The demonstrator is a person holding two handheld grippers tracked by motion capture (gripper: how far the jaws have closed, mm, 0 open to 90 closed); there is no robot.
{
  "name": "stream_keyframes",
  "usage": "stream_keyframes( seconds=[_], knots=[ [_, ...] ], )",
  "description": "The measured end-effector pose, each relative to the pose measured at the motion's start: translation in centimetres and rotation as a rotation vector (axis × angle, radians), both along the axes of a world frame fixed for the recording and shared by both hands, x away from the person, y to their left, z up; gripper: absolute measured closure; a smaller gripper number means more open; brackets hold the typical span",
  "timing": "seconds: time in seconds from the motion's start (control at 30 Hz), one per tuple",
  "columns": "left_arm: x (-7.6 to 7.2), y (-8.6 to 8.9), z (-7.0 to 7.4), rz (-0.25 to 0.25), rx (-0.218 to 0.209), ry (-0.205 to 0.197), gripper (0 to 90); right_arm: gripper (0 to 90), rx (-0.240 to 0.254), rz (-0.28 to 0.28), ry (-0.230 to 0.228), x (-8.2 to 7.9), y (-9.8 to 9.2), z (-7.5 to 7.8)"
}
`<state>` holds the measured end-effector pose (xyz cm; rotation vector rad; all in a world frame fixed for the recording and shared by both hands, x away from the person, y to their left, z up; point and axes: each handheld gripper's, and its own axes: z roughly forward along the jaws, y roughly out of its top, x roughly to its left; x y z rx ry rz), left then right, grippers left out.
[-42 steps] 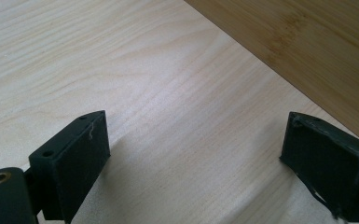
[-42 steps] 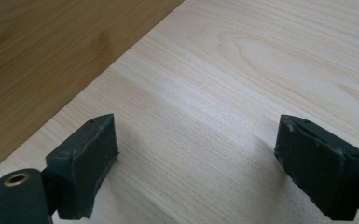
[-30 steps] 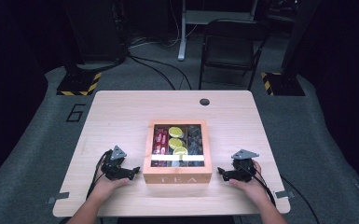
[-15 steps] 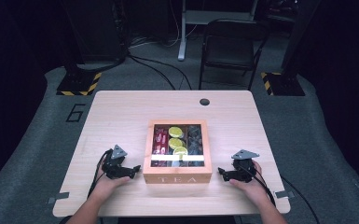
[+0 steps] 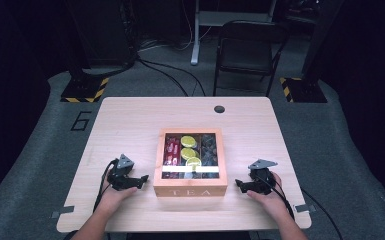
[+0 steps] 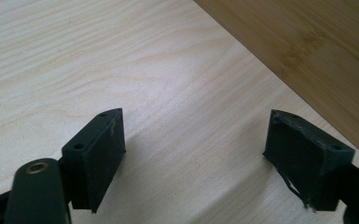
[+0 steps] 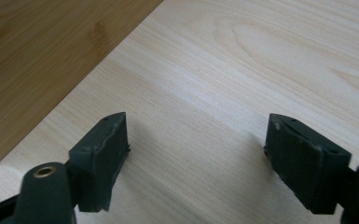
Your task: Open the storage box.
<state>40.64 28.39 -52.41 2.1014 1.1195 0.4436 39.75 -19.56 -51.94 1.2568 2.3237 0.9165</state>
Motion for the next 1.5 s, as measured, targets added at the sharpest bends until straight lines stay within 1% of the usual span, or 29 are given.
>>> stream_keyframes(
  seconds=[0.03,0.1,0.13,0.17,0.27,0.3,0.33,0.4,0.43,0.5,0.53,0.6,0.63,0.67,0.7,0.77,0.83,0.87,0.9,0.93,0.97,1.1,1.13,1.17,1.23,1.33,1.4,1.43,1.5],
  knots=[
    [0.1,0.0,0.1,0.006,-0.002,0.007,22.2,23.7,-0.003,0.004,0.01,-0.1,0.0,0.1],
    [0.1,0.0,0.2,0.008,-0.004,0.012,23.0,23.9,-0.005,0.007,0.01,-0.2,-0.1,0.1],
    [0.1,0.1,0.3,0.0,0.002,0.025,23.9,24.1,-0.012,0.007,0.01,-0.3,-0.1,0.2],
    [0.1,0.0,0.3,0.005,-0.012,0.028,24.8,24.5,-0.016,-0.003,0.001,-0.3,-0.1,0.2],
    [0.1,0.0,0.4,-0.002,-0.003,0.031,27.9,24.6,-0.011,-0.015,0.017,-0.5,0.0,0.3],
    [0.1,-0.1,0.4,-0.004,-0.001,0.032,29.0,24.6,-0.015,-0.003,0.001,-0.4,-0.1,0.3],
    [0.1,-0.1,0.5,-0.005,-0.001,0.038,32.0,25.2,-0.015,-0.001,0.0,-0.3,-0.1,0.4],
    [0.1,-0.2,0.5,0.0,-0.004,0.031,32.9,25.5,-0.013,-0.005,0.001,-0.3,0.0,0.4],
    [0.1,-0.1,0.7,-0.006,0.002,0.04,33.7,25.8,-0.013,-0.002,0.002,-0.3,0.0,0.4],
    [0.1,-0.1,0.9,-0.004,-0.016,0.035,35.8,27.4,-0.013,-0.003,0.0,-0.3,0.0,0.4],
    [0.0,-0.1,1.2,-0.018,-0.006,0.026,36.0,28.5,-0.009,-0.001,0.006,-0.4,-0.1,0.5],
    [-0.2,-0.1,1.5,-0.021,-0.009,0.013,36.0,32.6,-0.006,-0.005,0.001,-0.5,-0.1,0.7],
    [-0.3,-0.2,1.6,-0.014,-0.014,-0.001,36.1,34.7,-0.007,0.014,-0.003,-0.6,-0.2,0.8],
    [-0.5,0.0,2.0,-0.024,-0.015,-0.016,36.1,35.5,0.006,0.007,-0.006,-0.6,0.0,0.9],
    [-0.6,0.0,2.1,-0.008,-0.033,-0.028,36.1,36.3,0.01,0.008,-0.007,-0.6,0.0,1.0],
    [-0.7,0.1,2.3,-0.006,-0.04,-0.034,36.1,36.8,0.005,0.012,-0.004,-0.7,0.0,1.1],
    [-0.9,0.2,2.6,0.008,-0.057,-0.049,36.1,38.2,0.022,0.011,-0.008,-0.7,0.3,1.3],
    [-1.0,0.2,2.7,0.016,-0.063,-0.056,36.1,38.2,0.011,0.027,-0.006,-0.8,0.3,1.4],
    [-1.1,0.2,2.9,0.015,-0.065,-0.055,36.1,38.9,0.012,0.028,-0.01,-0.9,0.4,1.6],
    [-1.1,0.2,2.9,0.021,-0.07,-0.063,36.1,39.0,0.012,0.009,-0.015,-1.1,0.6,1.7],
    [-1.1,0.2,3.0,0.02,-0.08,-0.053,36.1,39.1,0.002,0.019,-0.045,-1.2,0.5,1.9],
    [-1.2,-0.1,3.0,0.013,-0.053,-0.04,36.6,38.9,0.021,0.027,-0.048,-1.1,0.3,2.2],
    [-1.2,-0.1,3.0,0.01,-0.048,-0.043,36.7,39.2,0.026,0.024,-0.04,-1.2,0.2,2.3],
    [-1.3,-0.2,3.1,0.007,-0.045,-0.047,36.7,39.4,0.027,0.022,-0.051,-1.1,0.0,2.3],
    [-1.4,-0.4,3.2,0.015,-0.052,-0.054,36.7,39.9,0.039,0.02,-0.051,-1.2,-0.2,2.3],
    [-1.6,-0.6,3.4,0.004,-0.046,-0.067,36.7,40.4,0.07,0.022,-0.051,-1.3,-0.4,2.5],
    [-1.7,-0.9,3.5,-0.005,-0.054,-0.077,36.7,40.3,0.072,0.021,-0.057,-1.5,-0.5,2.6],
    [-1.9,-1.1,3.7,-0.025,-0.047,-0.073,36.7,40.3,0.075,0.024,-0.066,-1.7,-0.5,2.8],
    [-1.9,-1.2,3.7,-0.03,-0.043,-0.081,36.7,40.3,0.075,0.022,-0.07,-1.9,-0.5,2.9]
  ],
)
